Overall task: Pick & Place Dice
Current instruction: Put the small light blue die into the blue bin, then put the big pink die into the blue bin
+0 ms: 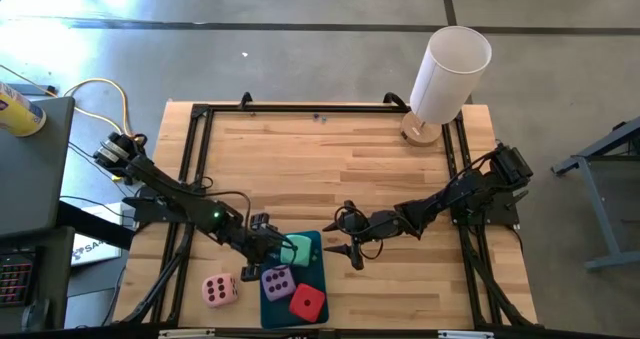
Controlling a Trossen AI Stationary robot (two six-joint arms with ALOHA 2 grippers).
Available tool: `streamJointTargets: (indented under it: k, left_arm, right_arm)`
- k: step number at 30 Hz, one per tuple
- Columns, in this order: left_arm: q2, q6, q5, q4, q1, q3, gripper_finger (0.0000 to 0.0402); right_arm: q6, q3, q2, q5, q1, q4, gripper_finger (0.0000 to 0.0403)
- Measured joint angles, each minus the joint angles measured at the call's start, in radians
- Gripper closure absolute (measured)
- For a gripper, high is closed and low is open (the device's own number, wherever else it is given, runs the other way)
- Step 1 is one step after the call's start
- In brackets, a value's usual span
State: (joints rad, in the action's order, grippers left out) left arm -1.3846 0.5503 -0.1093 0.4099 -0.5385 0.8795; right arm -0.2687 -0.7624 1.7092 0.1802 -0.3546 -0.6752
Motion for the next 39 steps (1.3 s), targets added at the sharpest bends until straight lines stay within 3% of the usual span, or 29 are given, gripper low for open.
streamJointTargets:
  k: [9,14,32,39]
  left_arm:
    - [0.0,0.0,-0.003,0.0,0.0,0.0,0.0278]
    - [0.0,-0.022,-0.062,0.0,0.0,0.0,0.0257]
    - [0.0,-0.02,-0.156,0.0,0.0,0.0,0.0114]
    - [0.0,0.005,-0.163,0.0,0.0,0.0,0.0093]
  right_arm:
    - [0.0,0.0,0.0,0.0,0.0,0.015,0.0153]
    - [0.0,0.0,0.0,0.0,0.0,0.015,0.0153]
    - [-0.021,0.0,0.0,0.0,0.0,0.015,0.0153]
    - [-0.022,0.0,0.0,0.0,0.0,0.014,0.0153]
